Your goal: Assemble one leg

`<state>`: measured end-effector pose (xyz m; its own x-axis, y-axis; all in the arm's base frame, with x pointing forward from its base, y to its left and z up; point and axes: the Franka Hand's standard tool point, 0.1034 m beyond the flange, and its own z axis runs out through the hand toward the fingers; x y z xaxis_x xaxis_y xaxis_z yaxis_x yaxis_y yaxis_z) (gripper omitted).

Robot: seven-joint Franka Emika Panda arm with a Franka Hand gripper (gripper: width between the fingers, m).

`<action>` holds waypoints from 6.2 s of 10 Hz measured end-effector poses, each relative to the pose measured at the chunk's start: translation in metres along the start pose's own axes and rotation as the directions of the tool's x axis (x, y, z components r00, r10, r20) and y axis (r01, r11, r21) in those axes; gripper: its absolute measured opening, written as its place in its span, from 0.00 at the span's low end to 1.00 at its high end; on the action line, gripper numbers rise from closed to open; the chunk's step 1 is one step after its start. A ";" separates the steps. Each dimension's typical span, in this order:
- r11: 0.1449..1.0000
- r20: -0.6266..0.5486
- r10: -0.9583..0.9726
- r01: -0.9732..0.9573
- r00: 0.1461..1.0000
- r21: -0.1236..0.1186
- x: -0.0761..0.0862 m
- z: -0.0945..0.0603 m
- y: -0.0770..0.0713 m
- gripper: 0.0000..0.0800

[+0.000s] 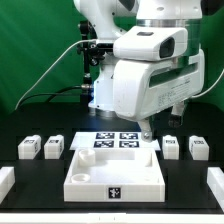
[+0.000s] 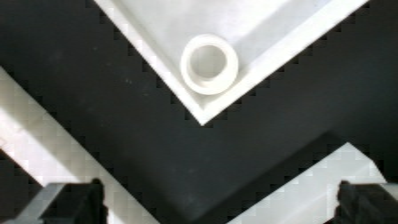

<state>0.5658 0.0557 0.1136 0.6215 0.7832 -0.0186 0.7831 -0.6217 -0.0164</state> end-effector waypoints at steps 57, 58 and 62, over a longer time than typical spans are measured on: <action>0.808 -0.073 -0.585 0.588 0.808 0.036 -0.031 0.108 -0.061 0.81; 0.808 -0.073 -0.585 0.588 0.808 0.036 -0.031 0.108 -0.061 0.81; 0.809 -0.073 -0.584 0.587 0.808 0.036 -0.031 0.108 -0.061 0.81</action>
Offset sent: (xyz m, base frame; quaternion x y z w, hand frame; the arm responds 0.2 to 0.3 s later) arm 0.0000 0.0000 0.0000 0.0000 0.0000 0.0000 1.0000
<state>0.4962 0.0686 0.0069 0.0468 0.9966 0.0672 0.9973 -0.0428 -0.0601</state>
